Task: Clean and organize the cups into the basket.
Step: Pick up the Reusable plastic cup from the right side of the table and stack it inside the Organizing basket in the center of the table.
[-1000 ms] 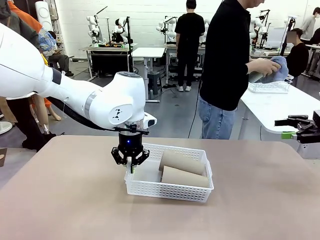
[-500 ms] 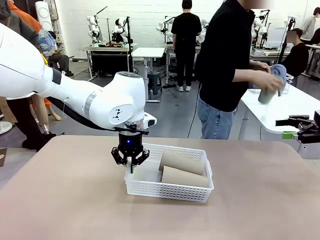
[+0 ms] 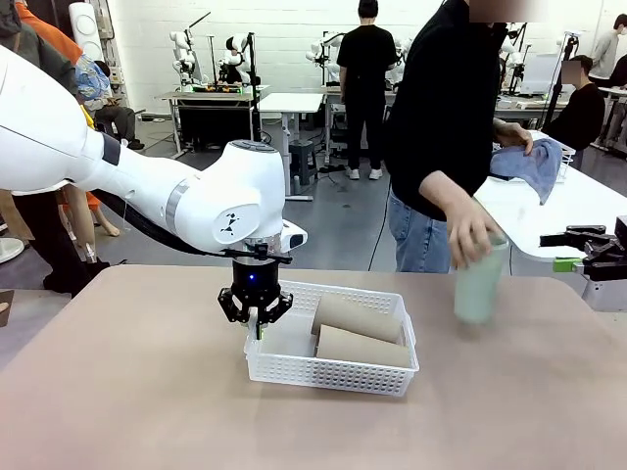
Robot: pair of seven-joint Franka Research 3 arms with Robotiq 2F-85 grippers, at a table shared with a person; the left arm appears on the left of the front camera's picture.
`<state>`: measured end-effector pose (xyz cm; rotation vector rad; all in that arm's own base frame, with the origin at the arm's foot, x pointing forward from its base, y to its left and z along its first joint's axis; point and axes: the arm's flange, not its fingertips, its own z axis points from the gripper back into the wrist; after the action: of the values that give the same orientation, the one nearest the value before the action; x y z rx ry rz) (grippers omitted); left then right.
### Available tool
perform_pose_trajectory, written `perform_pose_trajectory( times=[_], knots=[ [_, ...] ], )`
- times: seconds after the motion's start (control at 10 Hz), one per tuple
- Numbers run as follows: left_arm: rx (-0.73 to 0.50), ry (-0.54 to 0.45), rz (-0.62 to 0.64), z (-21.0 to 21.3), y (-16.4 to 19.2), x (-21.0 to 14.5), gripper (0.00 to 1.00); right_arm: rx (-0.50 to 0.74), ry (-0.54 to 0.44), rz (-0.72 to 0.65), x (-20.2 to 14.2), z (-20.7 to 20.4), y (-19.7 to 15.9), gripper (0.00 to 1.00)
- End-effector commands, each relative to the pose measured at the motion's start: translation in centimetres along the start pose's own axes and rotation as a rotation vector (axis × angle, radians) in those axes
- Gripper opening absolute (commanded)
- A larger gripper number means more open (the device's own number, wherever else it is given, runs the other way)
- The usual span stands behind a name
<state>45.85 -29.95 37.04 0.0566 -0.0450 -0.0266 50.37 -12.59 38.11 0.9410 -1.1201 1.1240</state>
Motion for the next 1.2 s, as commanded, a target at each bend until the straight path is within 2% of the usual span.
perform_pose_trajectory(
  times=[0.0,1.1],
  knots=[
    [0.003,-0.006,0.004,0.23,-0.06,-0.03,0.00,0.007,-0.008,-0.003,0.01,-0.22,0.49,1.00],
    [0.003,-0.006,0.004,0.23,-0.06,-0.03,0.00,0.007,-0.008,-0.003,0.01,-0.22,0.49,1.00]
  ],
)
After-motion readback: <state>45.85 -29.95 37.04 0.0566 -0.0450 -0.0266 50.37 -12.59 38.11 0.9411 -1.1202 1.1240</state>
